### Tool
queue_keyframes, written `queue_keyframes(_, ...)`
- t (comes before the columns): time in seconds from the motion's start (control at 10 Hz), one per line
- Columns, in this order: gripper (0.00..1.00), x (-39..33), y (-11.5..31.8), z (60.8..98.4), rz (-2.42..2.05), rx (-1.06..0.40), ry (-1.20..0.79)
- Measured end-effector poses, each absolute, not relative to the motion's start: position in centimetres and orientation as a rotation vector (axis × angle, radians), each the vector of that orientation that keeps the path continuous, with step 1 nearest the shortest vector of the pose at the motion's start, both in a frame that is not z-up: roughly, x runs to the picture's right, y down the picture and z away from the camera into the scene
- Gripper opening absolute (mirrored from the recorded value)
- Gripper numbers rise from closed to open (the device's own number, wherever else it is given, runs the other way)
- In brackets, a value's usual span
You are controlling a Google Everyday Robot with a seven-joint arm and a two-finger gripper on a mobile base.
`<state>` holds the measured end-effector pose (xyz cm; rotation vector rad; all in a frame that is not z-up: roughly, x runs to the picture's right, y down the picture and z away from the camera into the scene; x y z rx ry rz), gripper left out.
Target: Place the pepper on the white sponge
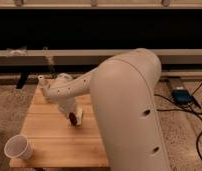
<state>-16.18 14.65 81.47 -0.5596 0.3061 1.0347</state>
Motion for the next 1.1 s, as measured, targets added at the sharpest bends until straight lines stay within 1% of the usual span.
queue_keyframes(0.5, 0.0, -15.3, 14.9, 82.7, 1.046, -0.553, 0.335)
queue_keyframes(0.6, 0.05, -15.2, 14.9, 82.9, 1.052, -0.547, 0.341)
queue_keyframes(0.8, 0.22, -15.0, 15.0, 83.3, 1.063, -0.545, 0.347)
queue_keyframes(1.0, 0.44, -15.1, 15.1, 83.5, 1.066, -0.544, 0.346)
queue_keyframes(1.1, 0.52, -15.2, 15.1, 83.6, 1.066, -0.544, 0.346)
